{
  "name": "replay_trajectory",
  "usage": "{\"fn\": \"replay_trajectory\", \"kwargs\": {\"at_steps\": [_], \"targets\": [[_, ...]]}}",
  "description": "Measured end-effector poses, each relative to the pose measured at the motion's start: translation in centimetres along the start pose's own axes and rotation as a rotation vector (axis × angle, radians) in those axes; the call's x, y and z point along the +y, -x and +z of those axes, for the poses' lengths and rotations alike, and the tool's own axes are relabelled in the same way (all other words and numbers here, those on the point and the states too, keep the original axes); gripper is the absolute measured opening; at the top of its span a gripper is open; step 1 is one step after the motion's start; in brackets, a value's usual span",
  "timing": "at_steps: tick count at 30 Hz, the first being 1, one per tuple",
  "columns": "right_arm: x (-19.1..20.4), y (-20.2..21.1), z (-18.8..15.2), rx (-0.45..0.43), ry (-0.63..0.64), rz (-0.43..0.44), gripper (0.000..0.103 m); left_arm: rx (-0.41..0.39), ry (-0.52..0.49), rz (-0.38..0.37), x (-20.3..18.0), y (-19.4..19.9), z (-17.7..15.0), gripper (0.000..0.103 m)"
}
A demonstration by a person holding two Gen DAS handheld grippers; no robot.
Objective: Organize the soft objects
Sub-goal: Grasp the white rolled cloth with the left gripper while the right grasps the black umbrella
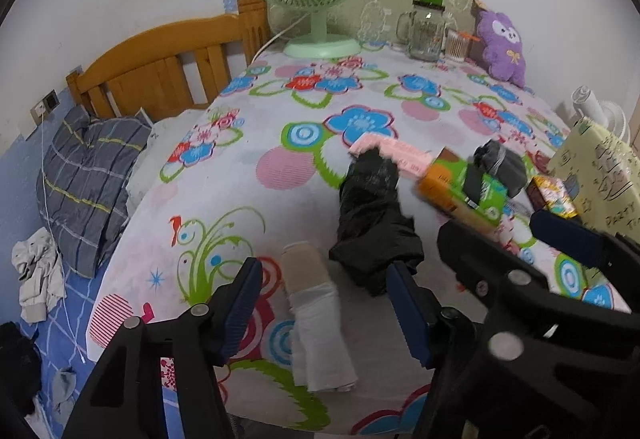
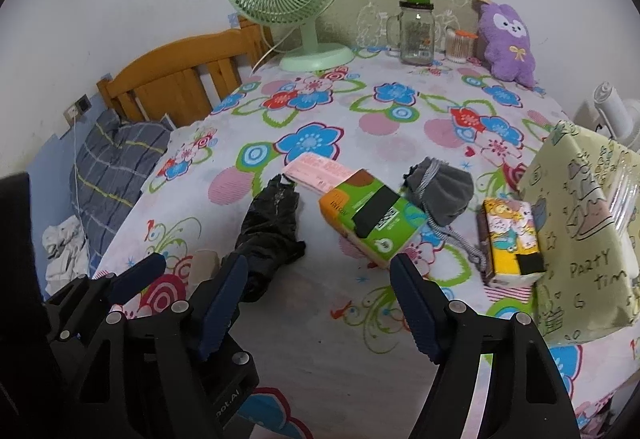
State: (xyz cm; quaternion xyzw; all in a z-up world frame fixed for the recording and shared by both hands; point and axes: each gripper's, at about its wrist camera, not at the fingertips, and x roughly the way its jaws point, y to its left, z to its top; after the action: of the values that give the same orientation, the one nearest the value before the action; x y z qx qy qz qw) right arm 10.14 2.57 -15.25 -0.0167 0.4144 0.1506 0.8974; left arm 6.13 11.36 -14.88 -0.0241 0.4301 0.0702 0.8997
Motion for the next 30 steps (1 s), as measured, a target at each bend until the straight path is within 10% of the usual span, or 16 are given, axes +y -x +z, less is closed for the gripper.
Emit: {"fn": "replay_trajectory", "kwargs": {"at_steps": [18,30], "targets": [[1.3,-3.9,0.8,0.085,0.004,0.014,0.073,0.072,0.019,-0.039,1.6,-2.6,-0.5,0.029],[2.3,-4.7,2.1,0.093,0.024,0.042,0.064,0.02,0.022,-0.052,2.5,-2.4,1.8,0.023]]}}
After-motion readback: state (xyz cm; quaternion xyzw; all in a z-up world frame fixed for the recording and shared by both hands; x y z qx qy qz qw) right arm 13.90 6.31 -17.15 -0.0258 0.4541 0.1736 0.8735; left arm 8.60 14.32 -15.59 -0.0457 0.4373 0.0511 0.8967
